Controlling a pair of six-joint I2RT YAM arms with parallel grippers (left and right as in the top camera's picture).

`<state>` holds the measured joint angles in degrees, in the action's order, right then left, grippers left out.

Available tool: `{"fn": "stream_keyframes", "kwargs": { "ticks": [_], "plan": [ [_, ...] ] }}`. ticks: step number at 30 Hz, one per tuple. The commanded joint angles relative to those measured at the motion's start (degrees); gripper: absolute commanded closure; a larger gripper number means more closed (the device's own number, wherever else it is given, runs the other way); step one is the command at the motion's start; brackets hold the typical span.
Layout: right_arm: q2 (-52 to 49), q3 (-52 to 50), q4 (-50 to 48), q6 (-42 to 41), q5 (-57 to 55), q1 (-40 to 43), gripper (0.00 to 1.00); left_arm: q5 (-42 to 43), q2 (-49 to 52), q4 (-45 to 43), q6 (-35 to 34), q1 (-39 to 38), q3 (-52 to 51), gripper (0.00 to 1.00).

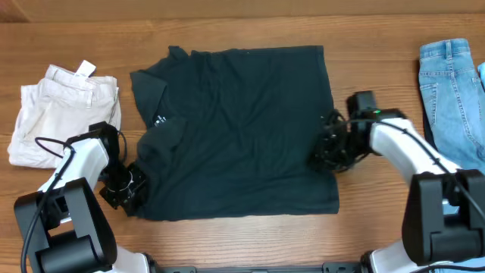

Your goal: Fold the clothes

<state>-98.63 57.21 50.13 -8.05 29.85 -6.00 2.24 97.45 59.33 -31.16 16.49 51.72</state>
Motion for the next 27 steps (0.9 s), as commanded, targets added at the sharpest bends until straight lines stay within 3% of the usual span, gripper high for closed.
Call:
{"fn": "stream_keyframes", "kwargs": {
  "ticks": [1, 4, 9, 11, 13, 14, 17, 19, 24, 25, 27],
  "plan": [
    [0.79, -1.99, -0.28, -16.74, -19.87, -1.53, 0.94, 3.89, -0.09, -0.87, 4.02, -0.35, -0.17, 0.72],
    [0.79, -1.99, 1.86, -23.04, -30.21, 1.49, 0.94, 4.20, -0.09, -1.03, 5.44, -0.35, -0.15, 0.72],
    [0.79, -1.97, 1.92, -24.06, -27.43, 10.95, 0.92, 5.42, -0.26, -0.90, 8.55, -0.35, 0.90, 0.73],
    [0.81, -1.97, 0.87, -16.28, -15.34, 14.29, 0.92, 7.10, -1.97, 0.24, 11.21, -0.35, 2.75, 0.73],
    [1.14, -1.97, 1.07, -0.83, 5.05, 15.02, 0.92, 8.33, -5.70, 1.92, 12.44, -0.37, 5.42, 0.72],
    [1.27, -1.97, 2.80, 3.02, 10.32, 14.69, 0.91, 8.72, -8.28, 2.19, 13.11, -0.39, 6.86, 0.70],
    [1.29, -1.99, 9.07, 5.11, 10.88, 12.98, 0.87, 13.53, -15.08, 0.68, 20.24, -0.42, 8.90, 0.56],
    [1.29, -2.01, 11.89, 4.79, 8.41, 12.11, 0.86, 16.44, -17.25, -0.48, 25.51, -0.44, 8.90, 0.46],
    [1.29, -4.13, 16.04, -4.07, 0.39, 10.95, 0.86, 19.69, -17.53, -0.98, 29.92, -0.74, 8.87, 0.46],
    [1.29, -6.64, 14.01, -10.51, -4.46, 10.54, 0.89, 20.13, -17.53, -1.22, 29.90, -0.90, 8.87, 0.46],
    [1.29, -10.43, 8.90, -14.71, -6.08, 10.38, 0.90, 20.33, -17.53, -1.40, 29.90, -0.94, 8.87, 0.46]
  ]
}}
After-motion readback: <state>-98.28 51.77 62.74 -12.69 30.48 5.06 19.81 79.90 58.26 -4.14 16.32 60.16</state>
